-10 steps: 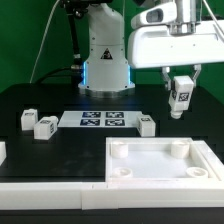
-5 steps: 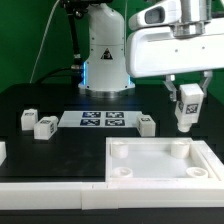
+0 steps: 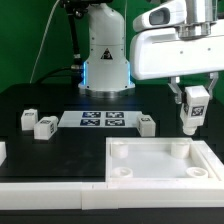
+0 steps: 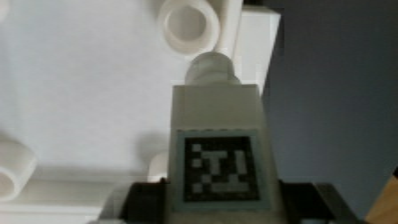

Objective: Assemble one leg

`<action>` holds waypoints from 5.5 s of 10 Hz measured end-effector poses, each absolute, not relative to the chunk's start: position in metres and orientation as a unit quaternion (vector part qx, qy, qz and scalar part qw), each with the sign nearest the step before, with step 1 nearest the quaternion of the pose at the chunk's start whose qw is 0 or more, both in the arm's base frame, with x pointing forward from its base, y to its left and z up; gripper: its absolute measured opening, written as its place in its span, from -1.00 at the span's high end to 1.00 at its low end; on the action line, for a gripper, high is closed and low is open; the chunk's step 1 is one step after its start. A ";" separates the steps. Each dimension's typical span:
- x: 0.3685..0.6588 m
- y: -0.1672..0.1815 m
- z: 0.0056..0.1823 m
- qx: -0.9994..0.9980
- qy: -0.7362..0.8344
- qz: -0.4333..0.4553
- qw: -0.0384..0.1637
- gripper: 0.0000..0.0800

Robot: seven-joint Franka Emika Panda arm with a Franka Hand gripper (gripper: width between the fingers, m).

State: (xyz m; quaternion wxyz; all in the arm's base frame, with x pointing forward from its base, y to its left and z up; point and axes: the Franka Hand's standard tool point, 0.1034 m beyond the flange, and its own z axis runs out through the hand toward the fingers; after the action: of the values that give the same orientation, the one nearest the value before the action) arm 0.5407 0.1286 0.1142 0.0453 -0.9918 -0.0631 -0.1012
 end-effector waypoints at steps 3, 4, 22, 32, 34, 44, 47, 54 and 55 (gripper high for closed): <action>0.548 0.124 0.115 -0.983 -0.090 -0.152 0.042 0.27; 0.557 0.125 0.117 -0.981 -0.107 -0.158 0.040 0.27; 0.617 0.116 0.088 -0.957 -0.142 -0.250 0.028 0.27; 0.614 0.116 0.074 -0.957 -0.144 -0.250 0.027 0.22; 0.614 0.116 0.074 -0.957 -0.144 -0.250 0.027 -0.45; 0.621 0.111 0.106 -0.968 -0.144 -0.202 0.029 -0.62; 0.613 0.112 0.099 -0.988 -0.116 -0.099 0.038 -0.62; 0.617 0.117 0.093 -0.990 -0.109 0.080 0.038 -0.62; 0.618 0.117 0.091 -0.990 -0.111 0.077 0.039 -0.62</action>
Offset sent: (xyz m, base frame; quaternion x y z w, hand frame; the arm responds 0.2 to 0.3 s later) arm 0.0364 -0.0032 0.0076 -0.0343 0.0495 -0.1048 0.9927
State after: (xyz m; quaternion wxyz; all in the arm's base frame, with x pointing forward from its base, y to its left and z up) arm 0.6175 0.1165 0.0911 0.0387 -0.9901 -0.1105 0.0773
